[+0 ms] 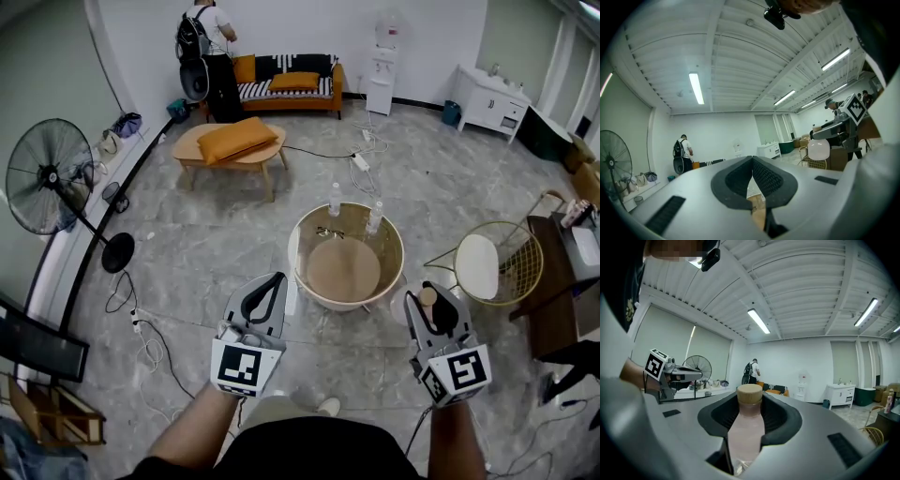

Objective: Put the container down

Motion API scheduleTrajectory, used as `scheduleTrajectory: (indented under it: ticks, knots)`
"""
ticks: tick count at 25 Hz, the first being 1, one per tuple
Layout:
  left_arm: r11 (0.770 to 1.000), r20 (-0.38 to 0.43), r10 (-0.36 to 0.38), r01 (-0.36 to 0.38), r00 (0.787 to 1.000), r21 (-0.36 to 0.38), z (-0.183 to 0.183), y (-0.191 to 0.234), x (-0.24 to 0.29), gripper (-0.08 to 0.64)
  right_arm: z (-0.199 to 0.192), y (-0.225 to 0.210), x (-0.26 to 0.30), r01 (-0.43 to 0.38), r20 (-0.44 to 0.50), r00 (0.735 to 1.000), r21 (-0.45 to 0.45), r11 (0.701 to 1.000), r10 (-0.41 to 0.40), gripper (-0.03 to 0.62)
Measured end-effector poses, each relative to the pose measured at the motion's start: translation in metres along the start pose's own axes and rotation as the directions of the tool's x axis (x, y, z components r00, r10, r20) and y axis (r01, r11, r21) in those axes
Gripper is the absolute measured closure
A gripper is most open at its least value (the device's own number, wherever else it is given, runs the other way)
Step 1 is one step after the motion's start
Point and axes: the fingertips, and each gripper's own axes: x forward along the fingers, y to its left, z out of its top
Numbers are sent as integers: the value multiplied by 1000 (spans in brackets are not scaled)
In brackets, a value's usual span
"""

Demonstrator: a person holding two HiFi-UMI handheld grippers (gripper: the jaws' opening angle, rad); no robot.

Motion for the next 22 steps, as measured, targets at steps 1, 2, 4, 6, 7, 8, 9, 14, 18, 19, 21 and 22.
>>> scheduleTrajectory:
  ticks: [1, 2, 4, 6, 7, 8, 9, 14, 18, 19, 21, 22]
  knots:
    - [1000, 0, 7, -7, 1000, 0, 0, 1, 0, 545, 0, -1, 1, -4, 2, 1000, -1, 1000, 4, 442]
    - [1000, 1, 12, -12, 1000, 1, 0, 2, 1, 545, 0, -2, 2, -8, 2, 1000, -2, 1000, 8, 442]
    - [1000, 2, 15, -15, 1000, 1, 0, 4, 3, 545, -1, -3, 6, -8, -1, 1000, 1, 1000, 8, 442]
    - [1000, -5, 9, -9, 1000, -5, -5, 6, 5, 545, -1, -2, 9, -11, -1, 1000, 7, 1000, 11, 442]
    - [1000, -9, 5, -5, 1000, -8, -7, 7, 7, 545, -1, -2, 10, -13, 0, 1000, 7, 1000, 13, 442]
    - [1000, -11, 1, -1, 1000, -12, -9, 7, 9, 545, -1, -2, 12, -12, 0, 1000, 6, 1000, 12, 443]
    - [1000, -11, -3, 3, 1000, -15, -10, 8, 12, 545, 0, -3, 14, -9, 0, 1000, 4, 1000, 9, 442]
    - [1000, 10, -20, 20, 1000, -8, -8, 16, 24, 545, 3, -5, 29, 4, -2, 1000, -2, 1000, -4, 442]
    - [1000, 16, -18, 19, 1000, -3, -10, 33, 35, 545, 8, -3, 45, 19, 5, 1000, -3, 1000, -18, 442]
    - [1000, 13, -15, 15, 1000, -10, -12, 39, 38, 545, 10, -3, 50, 21, 11, 1000, -3, 1000, -21, 442]
    - [999, 25, -9, 10, 1000, -32, -13, 50, 45, 545, 14, -2, 60, 21, 26, 999, -3, 1000, -21, 442]
    - [999, 35, -9, 10, 999, -39, -12, 54, 49, 545, 15, -3, 64, 25, 26, 999, -5, 1000, -25, 442]
